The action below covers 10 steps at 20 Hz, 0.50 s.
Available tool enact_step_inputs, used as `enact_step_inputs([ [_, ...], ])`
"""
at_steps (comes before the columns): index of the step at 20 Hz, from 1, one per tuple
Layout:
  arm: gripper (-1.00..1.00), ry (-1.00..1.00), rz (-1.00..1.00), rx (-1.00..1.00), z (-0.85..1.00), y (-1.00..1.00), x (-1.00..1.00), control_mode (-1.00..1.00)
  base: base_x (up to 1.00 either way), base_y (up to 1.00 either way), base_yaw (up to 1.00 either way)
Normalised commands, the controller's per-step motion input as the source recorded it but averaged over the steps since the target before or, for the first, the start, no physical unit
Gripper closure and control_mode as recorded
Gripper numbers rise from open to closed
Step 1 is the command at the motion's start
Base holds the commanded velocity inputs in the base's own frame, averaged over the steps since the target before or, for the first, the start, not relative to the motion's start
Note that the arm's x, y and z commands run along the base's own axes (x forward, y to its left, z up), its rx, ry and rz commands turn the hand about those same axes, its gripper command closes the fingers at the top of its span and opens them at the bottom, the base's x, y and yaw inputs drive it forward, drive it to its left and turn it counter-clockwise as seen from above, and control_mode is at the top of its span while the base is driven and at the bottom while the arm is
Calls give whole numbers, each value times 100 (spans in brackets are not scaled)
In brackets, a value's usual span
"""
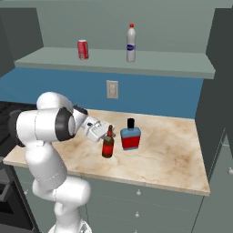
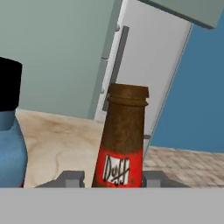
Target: Sort all alcoholic drinks to one cabinet, and non-alcoholic drinks to the other.
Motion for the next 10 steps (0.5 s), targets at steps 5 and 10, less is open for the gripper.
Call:
enact_step_inputs([
  [5, 100, 0, 6, 0, 63, 0, -51, -100, 0, 0, 0],
  [10, 100, 0, 16, 0, 86, 3, -42, -100, 0, 0, 0],
])
